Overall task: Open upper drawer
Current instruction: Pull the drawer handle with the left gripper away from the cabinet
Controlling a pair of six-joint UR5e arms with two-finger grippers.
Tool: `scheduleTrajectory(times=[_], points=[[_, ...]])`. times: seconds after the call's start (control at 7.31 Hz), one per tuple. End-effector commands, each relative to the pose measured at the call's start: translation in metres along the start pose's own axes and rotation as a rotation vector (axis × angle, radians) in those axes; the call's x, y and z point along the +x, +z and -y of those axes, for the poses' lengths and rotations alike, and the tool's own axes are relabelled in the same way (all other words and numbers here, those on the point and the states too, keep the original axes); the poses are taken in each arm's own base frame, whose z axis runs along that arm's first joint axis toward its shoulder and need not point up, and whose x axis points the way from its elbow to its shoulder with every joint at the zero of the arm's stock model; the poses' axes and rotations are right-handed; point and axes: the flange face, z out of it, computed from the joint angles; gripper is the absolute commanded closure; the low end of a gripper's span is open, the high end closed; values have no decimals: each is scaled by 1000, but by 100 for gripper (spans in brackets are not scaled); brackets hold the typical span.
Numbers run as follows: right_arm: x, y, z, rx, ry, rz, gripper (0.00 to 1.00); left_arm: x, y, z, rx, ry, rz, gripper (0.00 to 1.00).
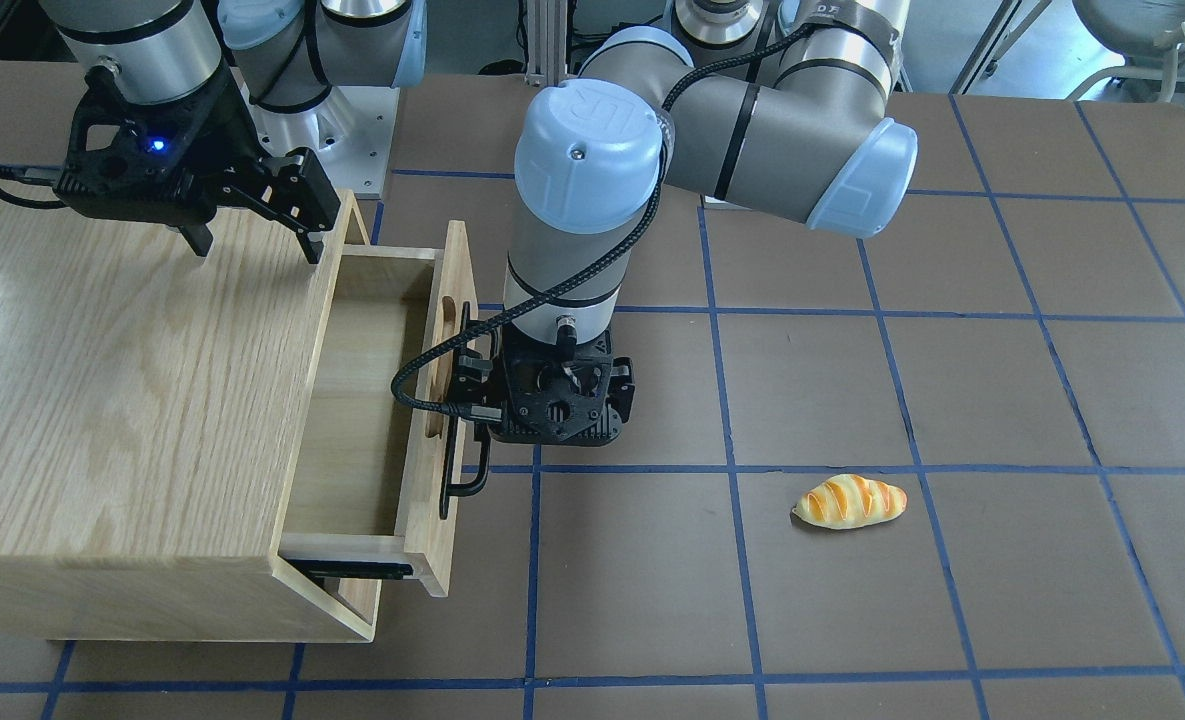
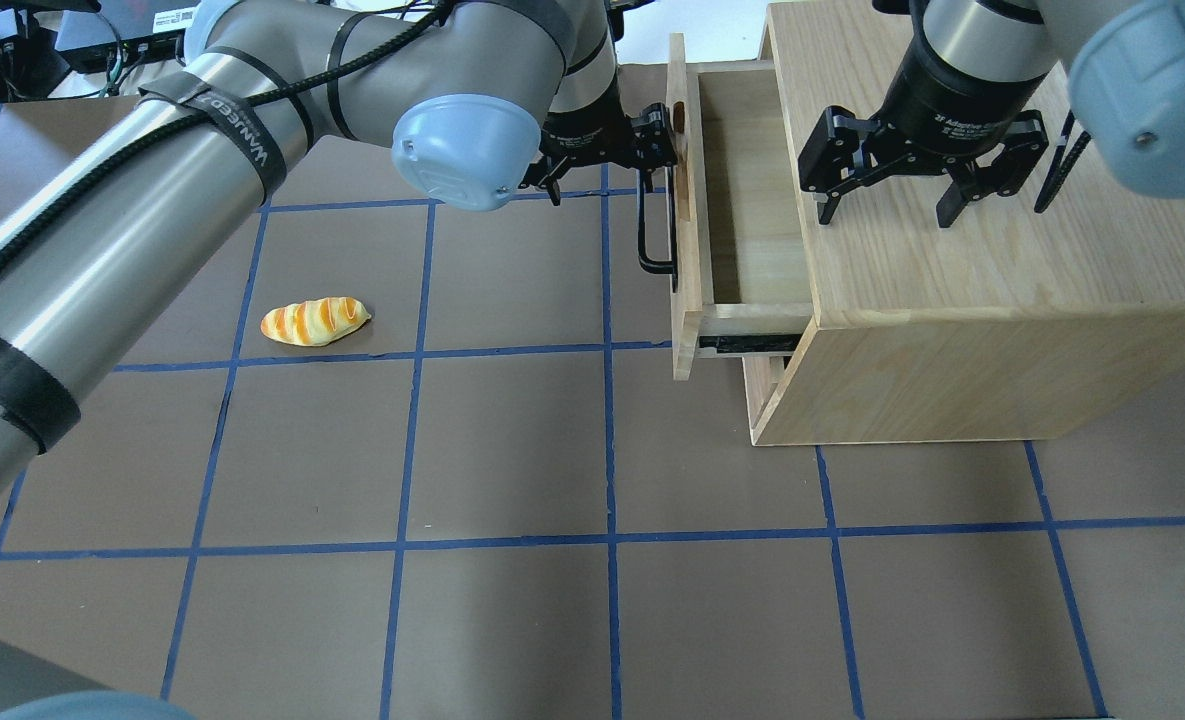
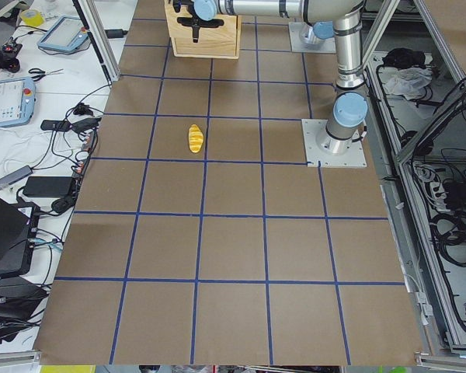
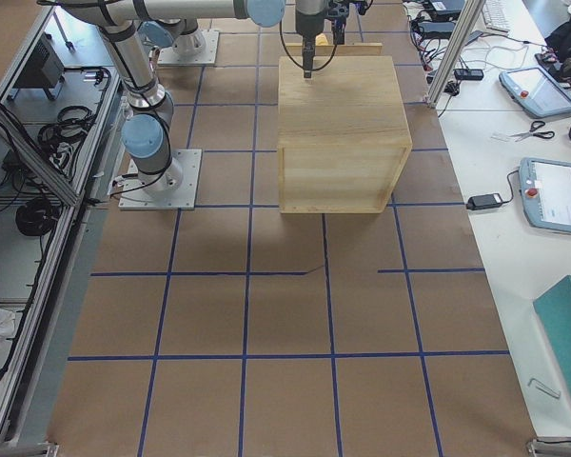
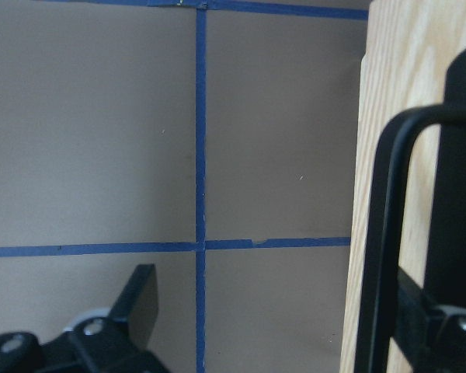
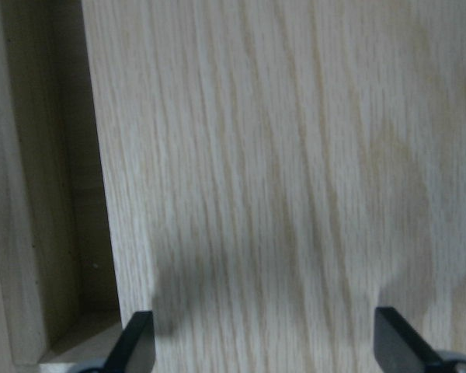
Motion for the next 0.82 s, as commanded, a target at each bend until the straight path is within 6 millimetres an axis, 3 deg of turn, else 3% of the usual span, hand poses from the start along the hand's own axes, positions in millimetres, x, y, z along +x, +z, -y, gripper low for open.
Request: scheduleTrajectory(times=[0.0, 0.27, 0.68], points=[[0, 0, 0, 0, 0, 2, 0, -16, 1, 8, -4, 1, 7, 0], [0, 0, 0, 0, 0, 0, 0, -19, 0, 10, -7, -2, 9, 0], [0, 0, 0, 0, 0, 2, 0, -40, -4, 19, -22, -11, 21, 0]])
